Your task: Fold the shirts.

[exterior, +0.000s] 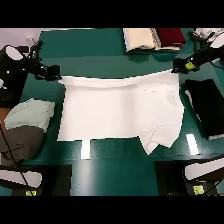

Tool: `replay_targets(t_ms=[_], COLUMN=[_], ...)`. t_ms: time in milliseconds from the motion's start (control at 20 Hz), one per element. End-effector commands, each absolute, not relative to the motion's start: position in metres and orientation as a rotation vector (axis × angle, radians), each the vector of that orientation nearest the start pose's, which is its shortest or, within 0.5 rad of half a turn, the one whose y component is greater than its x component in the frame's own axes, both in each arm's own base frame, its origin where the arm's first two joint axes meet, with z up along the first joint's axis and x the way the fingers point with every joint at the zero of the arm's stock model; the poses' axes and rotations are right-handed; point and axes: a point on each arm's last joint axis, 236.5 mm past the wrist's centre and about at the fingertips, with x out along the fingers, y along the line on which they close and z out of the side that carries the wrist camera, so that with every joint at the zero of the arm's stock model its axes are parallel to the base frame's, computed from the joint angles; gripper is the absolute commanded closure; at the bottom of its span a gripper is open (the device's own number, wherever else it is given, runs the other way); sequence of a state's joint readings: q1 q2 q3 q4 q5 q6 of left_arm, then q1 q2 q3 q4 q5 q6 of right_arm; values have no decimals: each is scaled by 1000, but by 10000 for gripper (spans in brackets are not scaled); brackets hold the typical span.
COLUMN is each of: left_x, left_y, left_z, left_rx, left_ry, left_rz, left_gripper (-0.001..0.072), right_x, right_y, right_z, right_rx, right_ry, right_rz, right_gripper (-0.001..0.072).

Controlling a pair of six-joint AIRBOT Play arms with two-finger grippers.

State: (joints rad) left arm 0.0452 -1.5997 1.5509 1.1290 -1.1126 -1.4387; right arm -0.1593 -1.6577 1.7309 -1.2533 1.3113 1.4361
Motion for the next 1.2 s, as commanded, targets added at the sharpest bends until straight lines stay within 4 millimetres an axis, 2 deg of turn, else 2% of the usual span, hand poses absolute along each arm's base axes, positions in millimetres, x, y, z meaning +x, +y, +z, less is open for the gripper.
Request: replay_targets(t_ms=[0, 100, 250, 450, 600, 700, 750, 800, 850, 950, 1050, 1100, 1150], left_x=[498, 475, 452, 425, 417, 416, 416, 415, 413, 410, 401, 389, 369], left_y=[-66, -66, -68, -79, -86, -84, -83, -82, -83, -81, -65, -56, -50], left_z=[26, 13, -10, -49, -56, -57, -57, -56, -51, -27, 0, 7, 10], left_rx=[-298, -249, -256, -269, -256, -265, -268, -274, -283, -258, -179, -153, -127], left_ry=[1136, 1233, 1325, 1417, 1442, 1449, 1452, 1458, 1472, 1445, 1395, 1385, 1396], left_rz=[-286, -316, -323, -325, -336, -314, -304, -301, -299, -308, -266, -232, -213], left_gripper=[685, 685, 686, 685, 685, 682, 466, 153, 160, 158, 158, 157, 157], right_x=[509, 488, 444, 410, 388, 379, 378, 379, 382, 381, 369, 361, 355], right_y=[-8, -29, -49, -47, -43, -41, -41, -41, -42, -41, -36, -27, -18], right_z=[52, 52, 27, -13, -30, -33, -30, -25, -17, 6, 33, 46, 59], right_rx=[208, 141, 75, 106, 116, 118, 117, 115, 111, 103, 103, 128, 149], right_ry=[1176, 1221, 1321, 1375, 1427, 1440, 1434, 1420, 1396, 1358, 1334, 1323, 1304], right_rz=[157, 94, 24, 16, 19, 19, 19, 18, 16, 17, 27, 53, 78], right_gripper=[697, 697, 697, 696, 696, 692, 588, 341, 259, 259, 259, 259, 260])
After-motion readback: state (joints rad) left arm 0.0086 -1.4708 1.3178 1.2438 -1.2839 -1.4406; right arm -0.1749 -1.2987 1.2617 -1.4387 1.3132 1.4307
